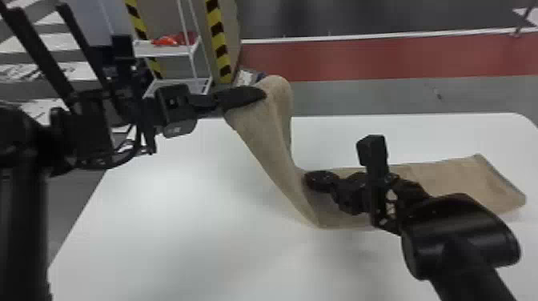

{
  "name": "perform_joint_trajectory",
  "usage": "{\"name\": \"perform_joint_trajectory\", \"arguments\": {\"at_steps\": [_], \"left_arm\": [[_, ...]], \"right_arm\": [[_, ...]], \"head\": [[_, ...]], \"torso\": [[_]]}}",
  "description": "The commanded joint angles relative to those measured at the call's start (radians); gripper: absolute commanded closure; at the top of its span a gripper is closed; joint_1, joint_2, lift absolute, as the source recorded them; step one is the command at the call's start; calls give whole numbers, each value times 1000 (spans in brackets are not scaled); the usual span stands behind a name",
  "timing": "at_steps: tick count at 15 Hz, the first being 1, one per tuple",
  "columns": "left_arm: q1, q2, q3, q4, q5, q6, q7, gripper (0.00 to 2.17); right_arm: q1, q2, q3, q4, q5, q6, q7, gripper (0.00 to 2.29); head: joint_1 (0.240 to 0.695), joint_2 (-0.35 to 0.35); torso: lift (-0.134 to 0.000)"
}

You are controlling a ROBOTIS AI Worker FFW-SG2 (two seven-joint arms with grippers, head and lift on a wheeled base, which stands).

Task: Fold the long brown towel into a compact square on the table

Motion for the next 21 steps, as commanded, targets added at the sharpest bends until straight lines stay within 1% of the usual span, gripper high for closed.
{"name": "perform_joint_trajectory", "arguments": {"at_steps": [1, 2, 3, 4, 5, 6, 7, 8, 9, 11, 12, 13, 15, 17, 18, 19, 21], "left_arm": [[15, -2, -3, -2, -13, 0, 1, 1447], [22, -2, -4, -2, -20, -3, 6, 1447], [30, -7, -7, -6, -34, -3, 13, 1447], [36, -16, -15, -18, -65, -6, 15, 1447], [42, -34, -27, -37, -97, -15, 21, 1447], [50, -56, -45, -46, -125, -21, 32, 1447], [62, -85, -61, -64, -149, -31, 47, 1447], [73, -113, -76, -83, -178, -37, 56, 1447], [90, -136, -104, -100, -210, -64, 69, 1447], [111, -183, -197, -111, -289, -199, 92, 1447], [119, -208, -242, -98, -326, -273, 96, 1447], [131, -232, -291, -84, -378, -337, 102, 1447], [145, -266, -378, -64, -453, -411, 124, 1447], [150, -300, -461, -32, -508, -479, 139, 1447], [150, -315, -512, -3, -545, -506, 144, 1443], [150, -327, -547, 15, -560, -546, 147, 1443], [148, -332, -616, 71, -605, -598, 148, 1443]], "right_arm": [[33, -1, -25, -45, 6, -24, -19, 1399], [60, -6, -65, -86, 0, -42, -21, 1156], [88, -15, -100, -129, -1, -51, -25, 782], [113, -46, -128, -176, -4, -54, -36, 394], [137, -81, -158, -212, -27, -54, -51, 127], [160, -132, -204, -250, -61, -45, -61, 46], [188, -173, -263, -282, -99, -45, -67, 36], [215, -202, -324, -311, -132, -45, -77, 29], [238, -221, -385, -327, -162, -45, -84, 33], [275, -245, -533, -339, -207, -51, -84, 36], [287, -253, -588, -339, -227, -57, -84, 43], [304, -265, -642, -339, -250, -73, -84, 56], [337, -282, -729, -322, -294, -112, -82, 60], [355, -297, -773, -293, -326, -149, -82, 60], [364, -302, -784, -288, -328, -165, -82, 60], [372, -302, -792, -287, -331, -174, -79, 60], [383, -306, -803, -281, -346, -183, -76, 60]], "head": [[695, 131], [695, 129], [695, 125], [695, 115], [695, 104], [695, 62], [695, 32], [695, 2], [695, -40], [695, -127], [687, -224], [682, -263], [663, -350], [660, -350], [660, -350], [660, -350], [663, -350]], "torso": [[-128], [-128], [-128], [-128], [-128], [-128], [-128], [-128], [-128], [-128], [-128], [-128], [-128], [-128], [-128], [-128], [-128]]}}
